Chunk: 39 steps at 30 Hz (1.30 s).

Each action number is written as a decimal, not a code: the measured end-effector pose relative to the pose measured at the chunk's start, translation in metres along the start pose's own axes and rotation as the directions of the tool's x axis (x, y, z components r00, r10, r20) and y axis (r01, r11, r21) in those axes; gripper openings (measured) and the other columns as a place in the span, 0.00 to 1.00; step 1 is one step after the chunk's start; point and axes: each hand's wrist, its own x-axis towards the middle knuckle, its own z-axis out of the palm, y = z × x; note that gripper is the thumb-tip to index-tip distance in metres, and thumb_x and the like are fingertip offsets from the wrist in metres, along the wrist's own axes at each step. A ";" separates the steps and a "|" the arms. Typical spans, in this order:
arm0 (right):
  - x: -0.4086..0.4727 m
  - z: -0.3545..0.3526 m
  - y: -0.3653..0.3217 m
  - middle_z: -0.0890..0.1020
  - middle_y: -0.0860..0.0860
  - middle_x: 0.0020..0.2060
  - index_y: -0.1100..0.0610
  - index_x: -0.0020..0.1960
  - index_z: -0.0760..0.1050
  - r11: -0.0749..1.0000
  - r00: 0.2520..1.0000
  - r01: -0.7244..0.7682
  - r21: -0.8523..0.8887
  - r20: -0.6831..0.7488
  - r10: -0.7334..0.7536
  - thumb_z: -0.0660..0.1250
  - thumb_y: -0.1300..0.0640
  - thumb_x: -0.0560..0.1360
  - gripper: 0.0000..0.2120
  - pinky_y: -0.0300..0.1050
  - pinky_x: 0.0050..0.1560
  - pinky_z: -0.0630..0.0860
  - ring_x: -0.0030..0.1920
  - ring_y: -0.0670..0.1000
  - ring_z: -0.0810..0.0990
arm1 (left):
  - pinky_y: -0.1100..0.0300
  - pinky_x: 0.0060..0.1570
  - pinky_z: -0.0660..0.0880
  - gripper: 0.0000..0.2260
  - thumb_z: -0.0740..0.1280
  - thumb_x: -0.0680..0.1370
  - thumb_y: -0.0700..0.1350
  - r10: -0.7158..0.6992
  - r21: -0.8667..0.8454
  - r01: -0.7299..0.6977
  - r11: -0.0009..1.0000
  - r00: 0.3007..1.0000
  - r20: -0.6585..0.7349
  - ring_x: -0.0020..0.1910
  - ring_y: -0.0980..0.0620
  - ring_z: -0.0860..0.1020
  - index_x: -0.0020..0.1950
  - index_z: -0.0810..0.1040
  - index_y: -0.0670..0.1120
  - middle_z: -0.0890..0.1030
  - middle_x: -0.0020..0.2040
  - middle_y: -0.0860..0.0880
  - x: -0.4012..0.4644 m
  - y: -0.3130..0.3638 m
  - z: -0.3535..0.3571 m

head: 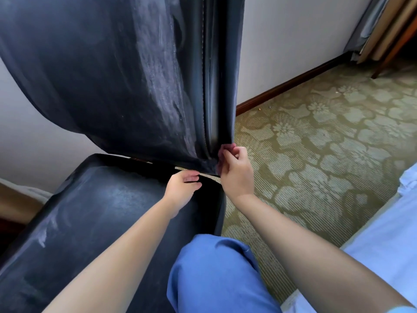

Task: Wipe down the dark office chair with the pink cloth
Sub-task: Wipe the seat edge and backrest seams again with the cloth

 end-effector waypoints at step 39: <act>-0.024 -0.009 -0.062 0.78 0.54 0.49 0.62 0.52 0.81 0.903 0.972 -0.147 0.403 -0.112 0.208 0.66 0.65 0.72 0.10 0.28 0.52 0.68 0.50 0.43 0.75 | 0.51 0.49 0.80 0.10 0.62 0.76 0.31 -0.067 -0.255 0.089 0.963 0.994 0.091 0.44 0.48 0.82 0.53 0.78 0.41 0.83 0.43 0.46 -0.016 0.003 0.006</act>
